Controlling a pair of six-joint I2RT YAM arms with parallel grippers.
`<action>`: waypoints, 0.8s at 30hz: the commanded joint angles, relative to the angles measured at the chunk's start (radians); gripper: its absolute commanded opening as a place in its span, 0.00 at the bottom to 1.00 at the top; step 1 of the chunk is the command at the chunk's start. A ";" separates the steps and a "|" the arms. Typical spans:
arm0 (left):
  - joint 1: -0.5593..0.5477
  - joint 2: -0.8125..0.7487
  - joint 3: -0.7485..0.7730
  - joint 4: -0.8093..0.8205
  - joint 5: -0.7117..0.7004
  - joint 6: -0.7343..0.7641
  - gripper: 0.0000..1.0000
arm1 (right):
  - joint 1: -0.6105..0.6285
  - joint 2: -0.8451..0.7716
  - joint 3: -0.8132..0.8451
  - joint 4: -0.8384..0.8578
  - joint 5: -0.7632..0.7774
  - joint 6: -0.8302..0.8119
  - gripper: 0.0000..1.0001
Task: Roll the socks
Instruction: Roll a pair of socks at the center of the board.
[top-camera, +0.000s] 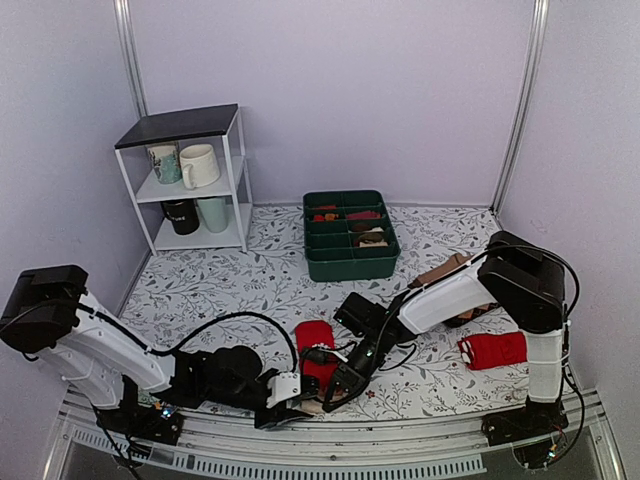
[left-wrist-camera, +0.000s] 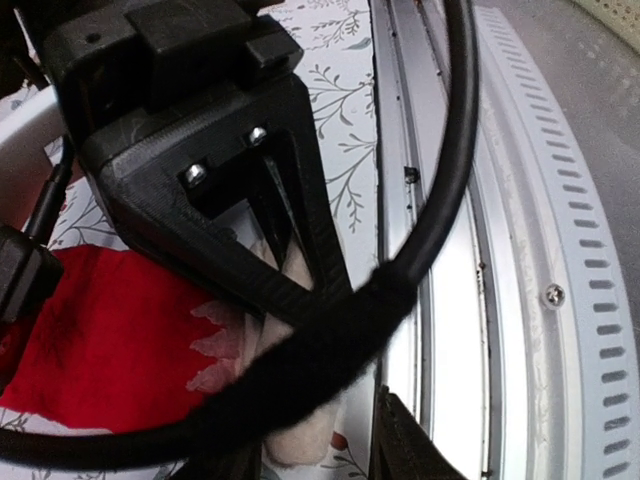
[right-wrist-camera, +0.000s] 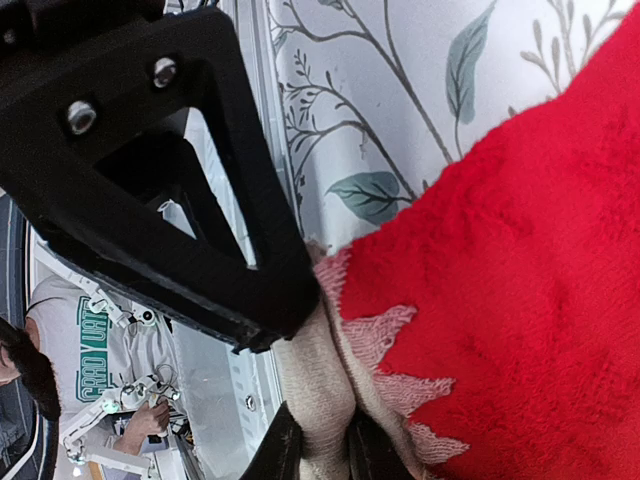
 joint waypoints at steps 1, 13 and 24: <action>-0.012 0.033 0.019 0.028 0.014 0.008 0.40 | 0.004 0.085 -0.033 -0.139 0.133 0.017 0.13; 0.010 0.085 0.048 0.015 0.054 -0.009 0.00 | 0.004 0.088 -0.023 -0.126 0.138 0.031 0.13; 0.107 0.041 0.020 -0.093 0.136 -0.230 0.00 | -0.042 -0.240 -0.239 0.302 0.344 0.093 0.33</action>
